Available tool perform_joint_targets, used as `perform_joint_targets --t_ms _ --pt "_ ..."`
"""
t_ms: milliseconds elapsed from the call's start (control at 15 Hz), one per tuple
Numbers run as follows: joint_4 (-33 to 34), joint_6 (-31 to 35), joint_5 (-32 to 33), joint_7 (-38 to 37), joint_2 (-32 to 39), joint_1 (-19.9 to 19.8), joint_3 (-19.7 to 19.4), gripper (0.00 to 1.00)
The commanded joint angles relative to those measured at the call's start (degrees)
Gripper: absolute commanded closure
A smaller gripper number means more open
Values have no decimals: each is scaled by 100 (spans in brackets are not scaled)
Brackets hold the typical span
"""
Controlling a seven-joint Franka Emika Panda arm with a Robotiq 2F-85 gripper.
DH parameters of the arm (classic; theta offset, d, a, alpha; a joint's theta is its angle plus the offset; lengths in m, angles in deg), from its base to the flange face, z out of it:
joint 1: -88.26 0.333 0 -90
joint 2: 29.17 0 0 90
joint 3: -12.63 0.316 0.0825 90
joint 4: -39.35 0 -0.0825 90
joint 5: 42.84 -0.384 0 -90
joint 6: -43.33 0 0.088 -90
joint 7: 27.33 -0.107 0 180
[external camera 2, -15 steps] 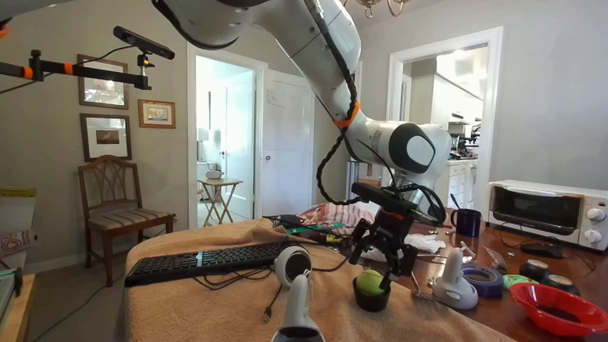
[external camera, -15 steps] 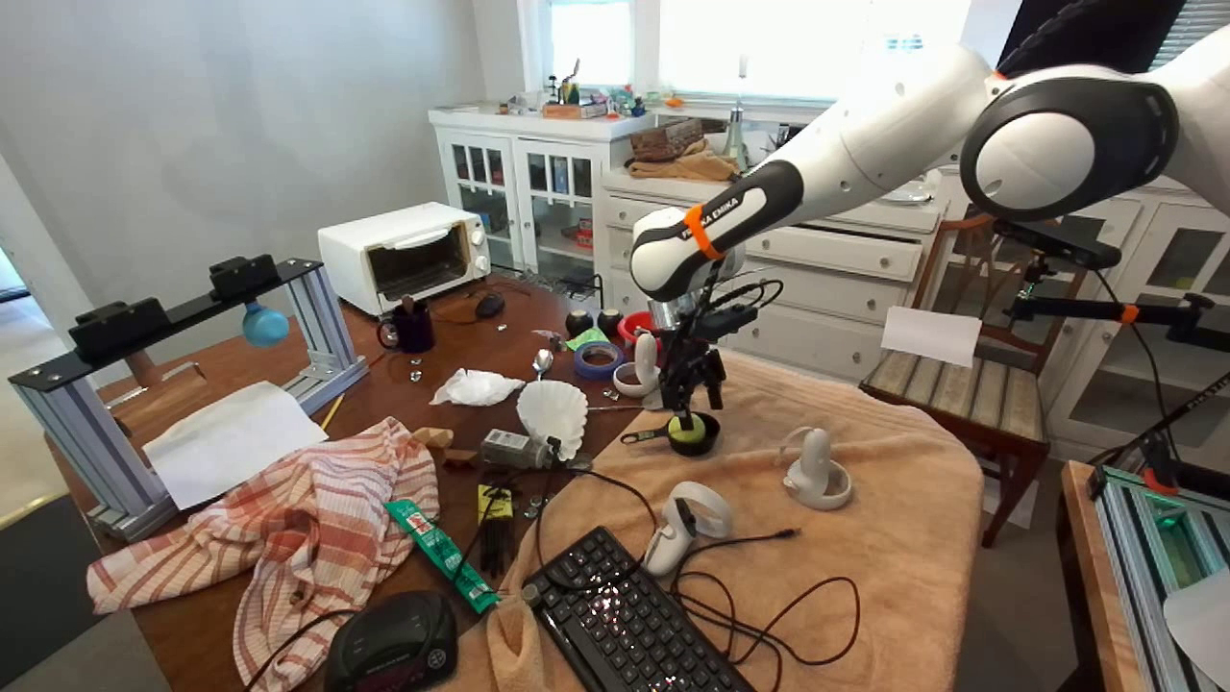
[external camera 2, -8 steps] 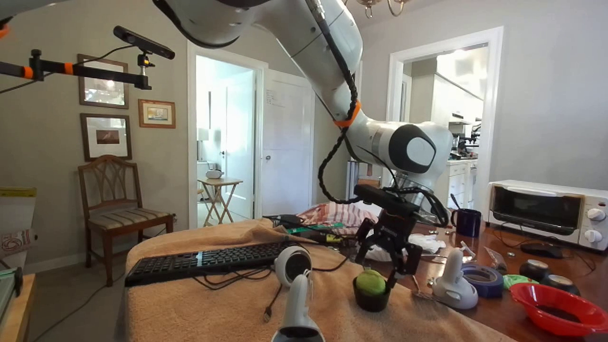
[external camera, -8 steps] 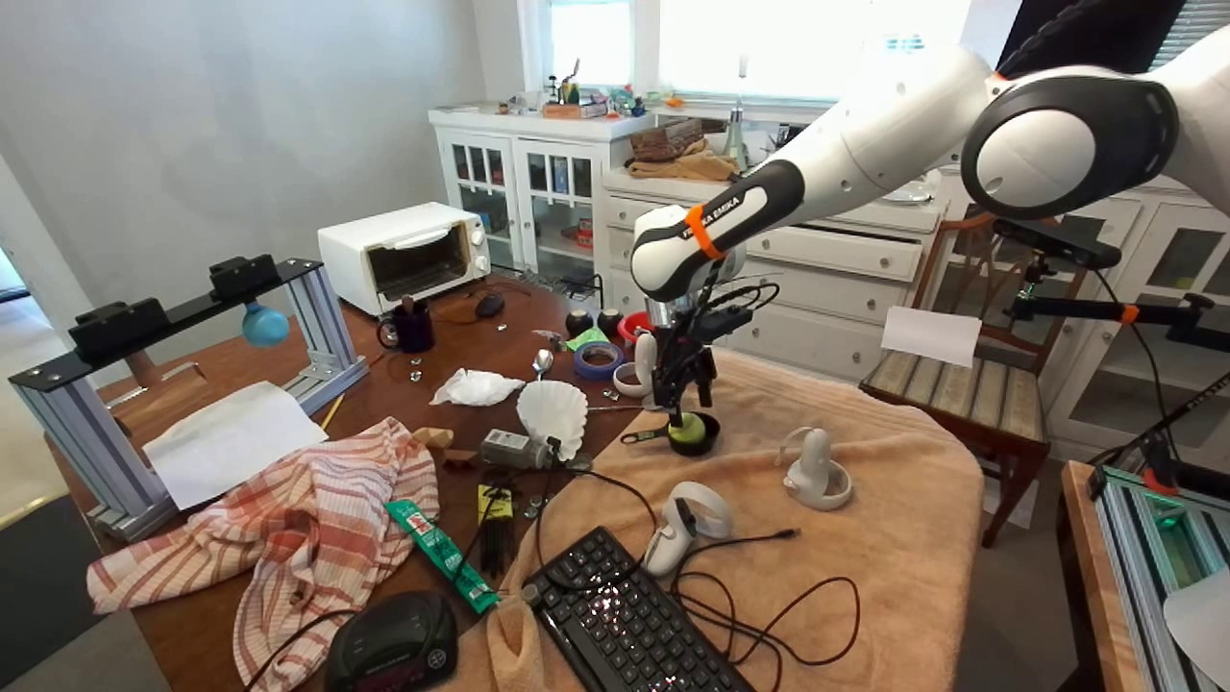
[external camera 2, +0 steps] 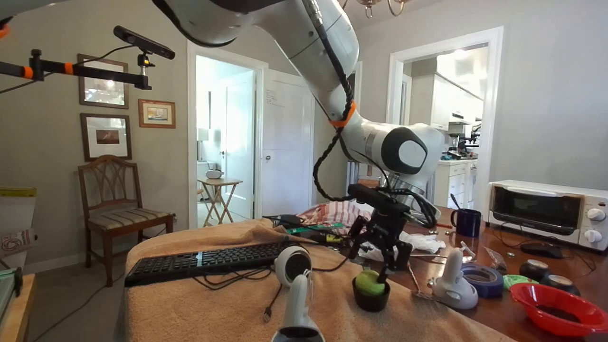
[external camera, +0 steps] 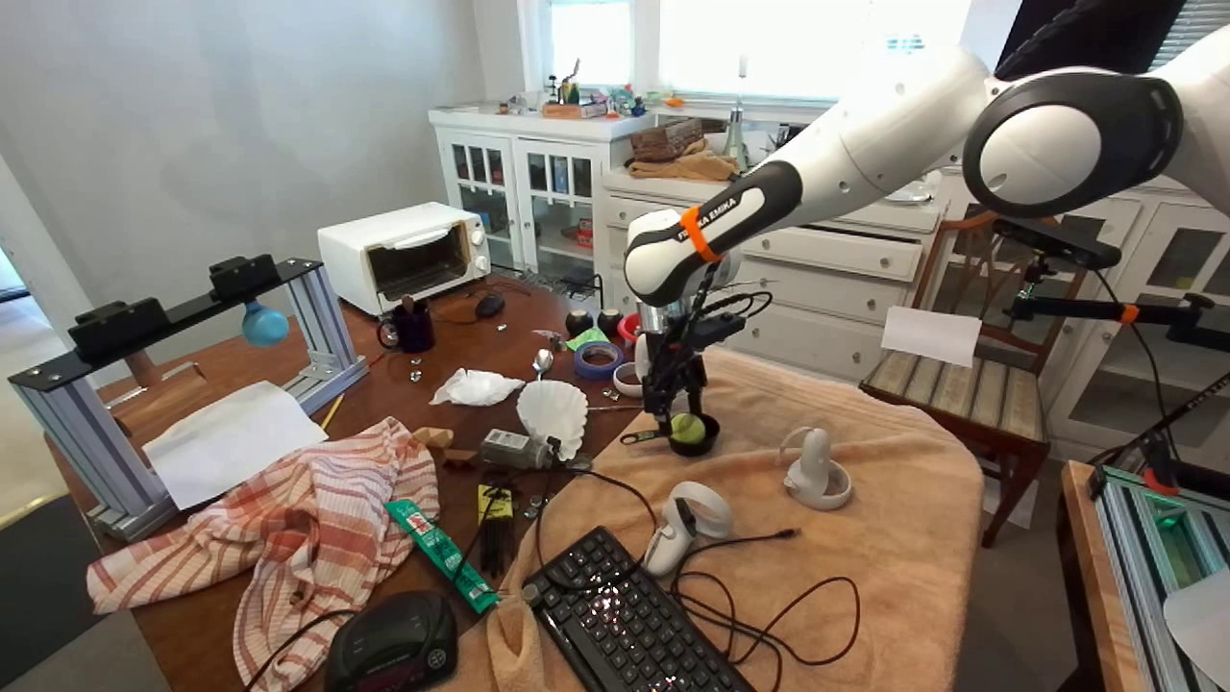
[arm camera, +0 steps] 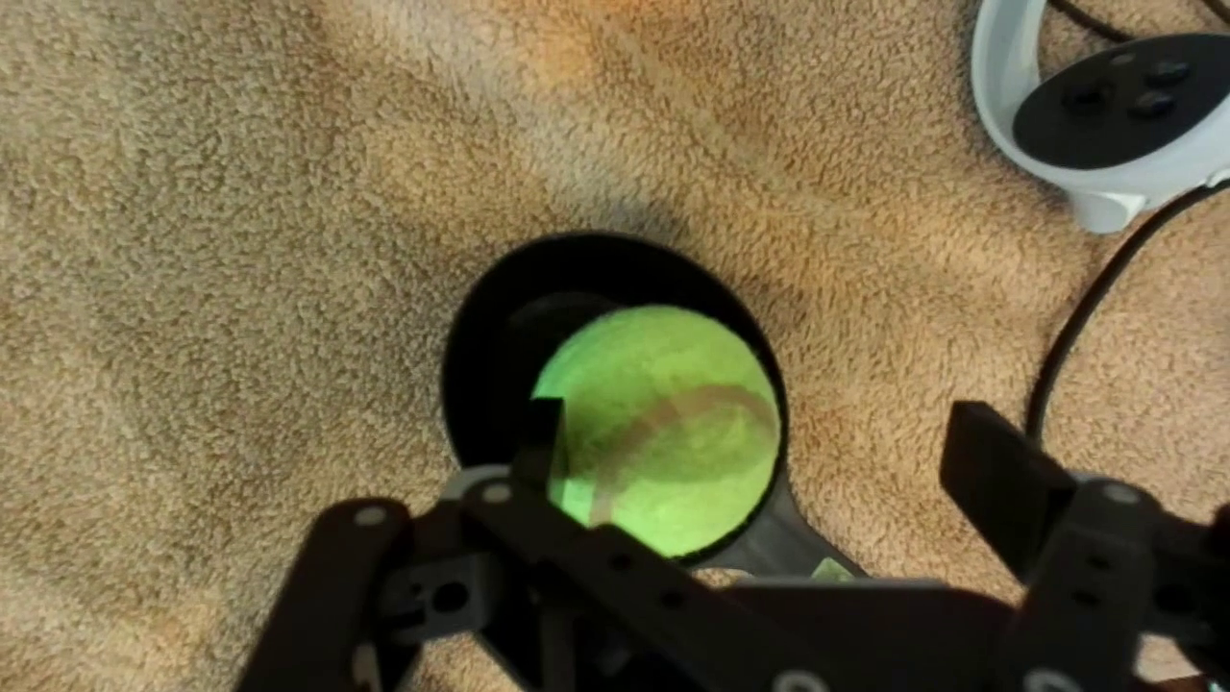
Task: Put the tennis ball on the towel
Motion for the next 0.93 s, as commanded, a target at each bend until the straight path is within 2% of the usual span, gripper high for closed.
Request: perform_joint_targets --t_ms 0,667,733,867 --pt "-30 74 -106 5 88 -100 95 0" --pt "-32 62 -119 -22 168 -114 128 1" --pt "-40 84 -129 -3 162 -122 135 16" --pt "-30 84 -133 1 159 -121 137 31"
